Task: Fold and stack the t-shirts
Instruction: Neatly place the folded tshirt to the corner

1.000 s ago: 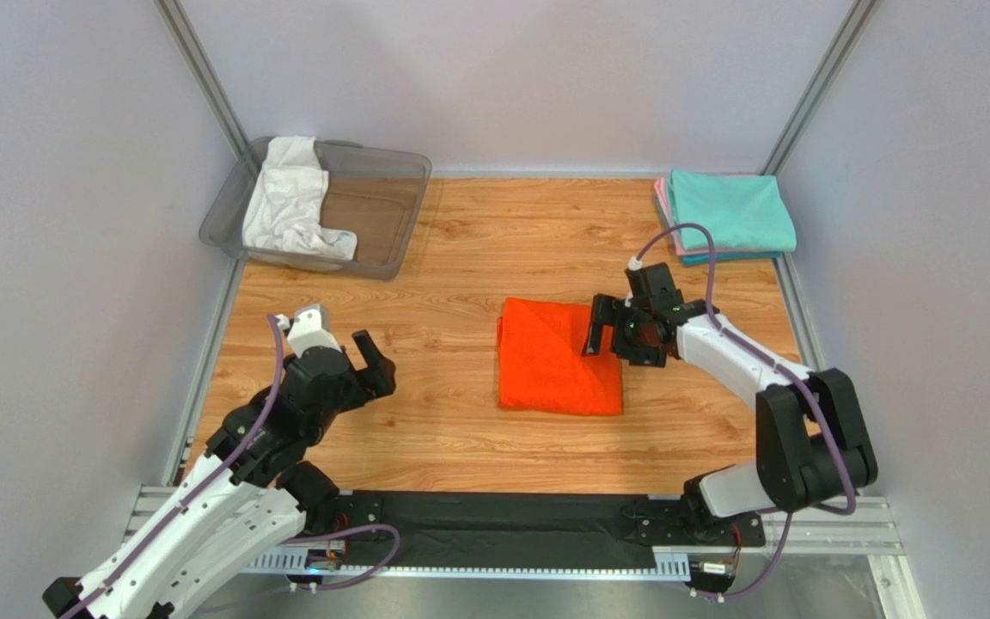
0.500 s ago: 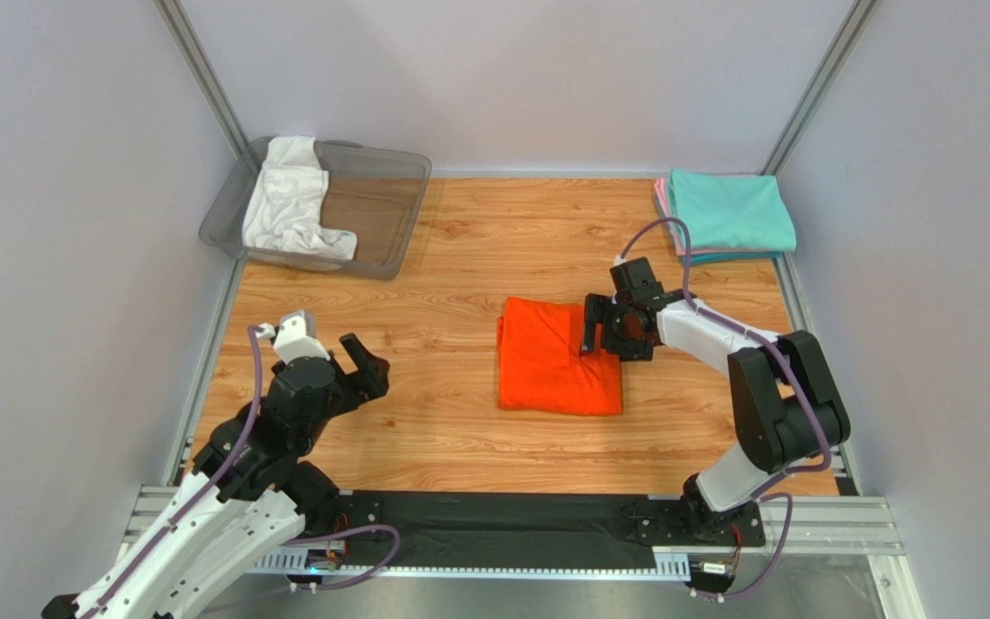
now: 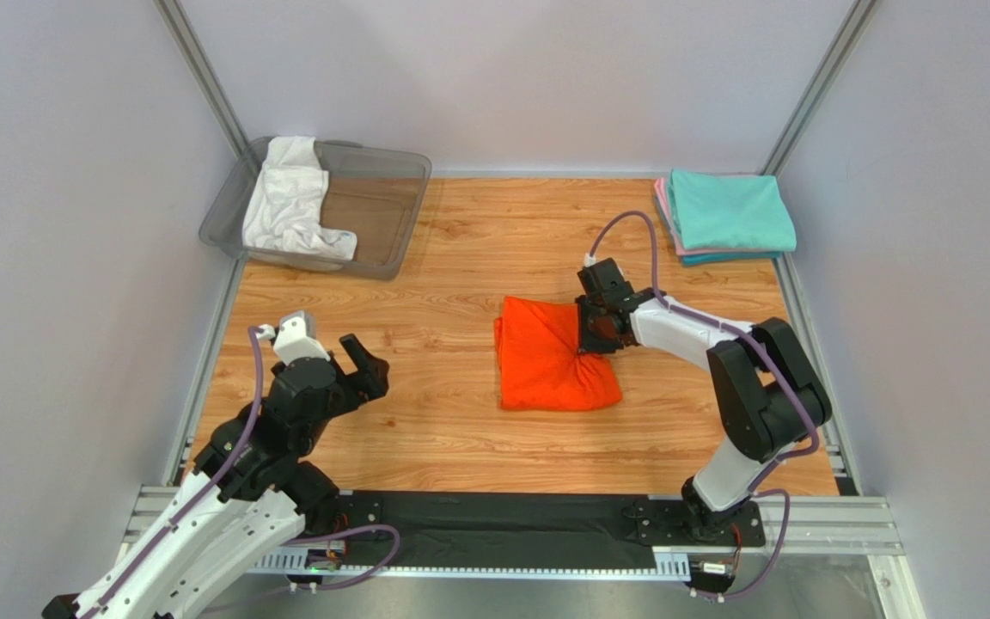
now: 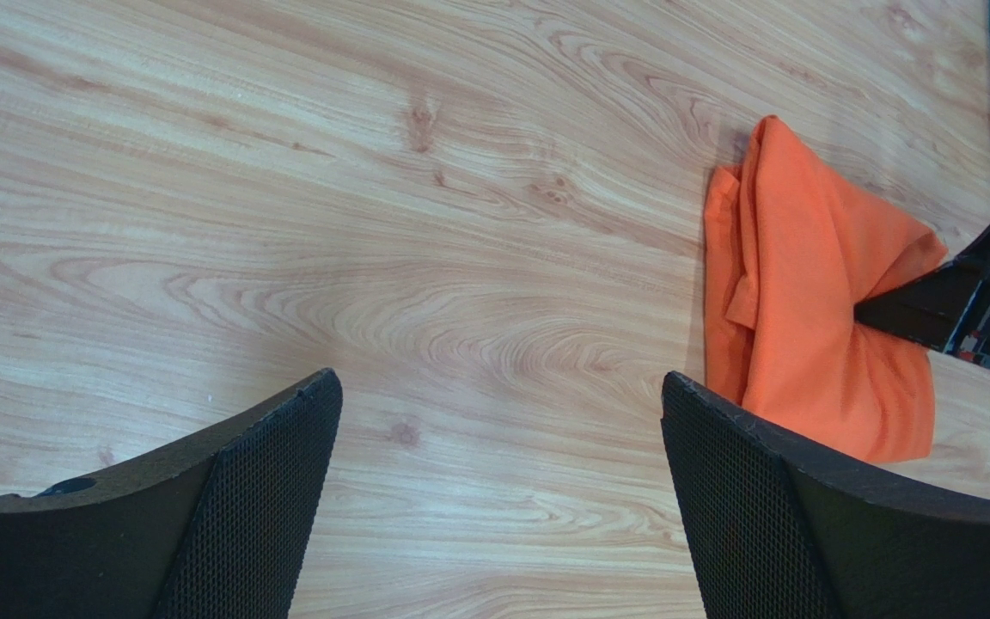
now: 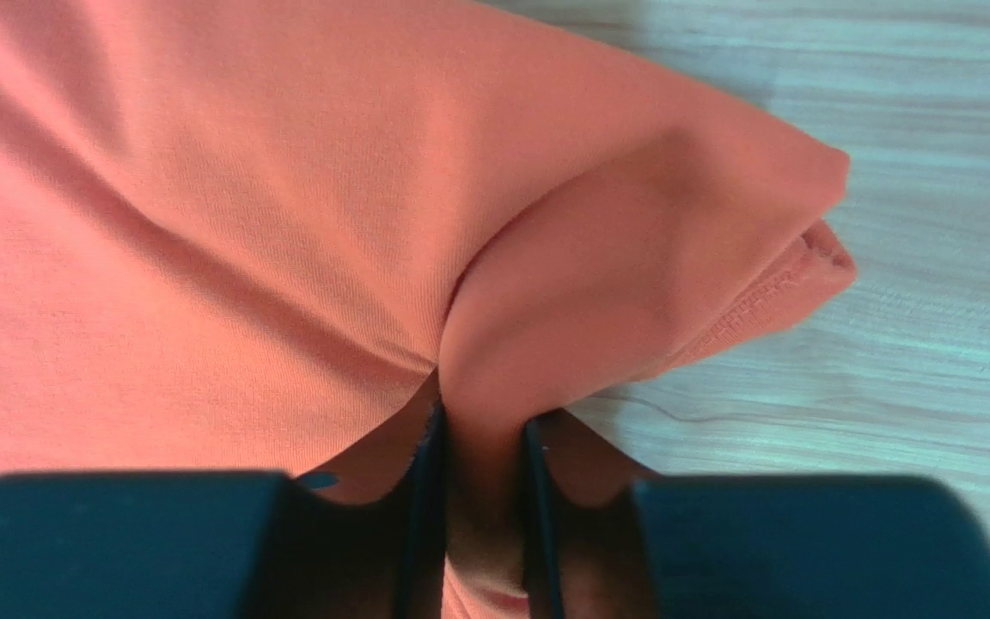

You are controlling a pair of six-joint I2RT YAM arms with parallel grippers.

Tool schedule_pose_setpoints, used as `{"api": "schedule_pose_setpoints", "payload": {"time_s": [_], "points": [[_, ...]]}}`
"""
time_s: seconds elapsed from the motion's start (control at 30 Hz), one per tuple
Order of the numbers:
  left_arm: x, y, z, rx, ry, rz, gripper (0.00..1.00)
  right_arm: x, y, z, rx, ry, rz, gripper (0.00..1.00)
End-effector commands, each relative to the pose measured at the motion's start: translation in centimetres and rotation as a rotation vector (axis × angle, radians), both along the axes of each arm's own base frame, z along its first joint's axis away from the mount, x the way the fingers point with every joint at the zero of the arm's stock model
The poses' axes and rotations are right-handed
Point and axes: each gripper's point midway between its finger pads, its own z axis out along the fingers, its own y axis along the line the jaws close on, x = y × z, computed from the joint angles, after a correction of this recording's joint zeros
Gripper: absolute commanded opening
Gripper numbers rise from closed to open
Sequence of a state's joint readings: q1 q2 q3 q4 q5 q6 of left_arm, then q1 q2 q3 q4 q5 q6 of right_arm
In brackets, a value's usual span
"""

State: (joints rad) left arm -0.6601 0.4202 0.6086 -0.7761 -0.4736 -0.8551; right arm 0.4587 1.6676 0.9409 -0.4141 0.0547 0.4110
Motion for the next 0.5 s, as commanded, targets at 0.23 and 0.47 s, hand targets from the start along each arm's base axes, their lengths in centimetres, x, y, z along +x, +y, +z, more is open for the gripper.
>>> {"api": "schedule_pose_setpoints", "payload": {"time_s": [0.23,0.47], "points": [[-0.1,1.7,0.2,0.014,-0.011,0.085,1.0,3.8,-3.2,2.9,-0.257,-0.152,0.087,0.0],[-0.2,2.2,0.0,0.013,-0.017,0.107,1.0,8.6,-4.8,7.8,-0.431,-0.295,0.136,0.0]]}}
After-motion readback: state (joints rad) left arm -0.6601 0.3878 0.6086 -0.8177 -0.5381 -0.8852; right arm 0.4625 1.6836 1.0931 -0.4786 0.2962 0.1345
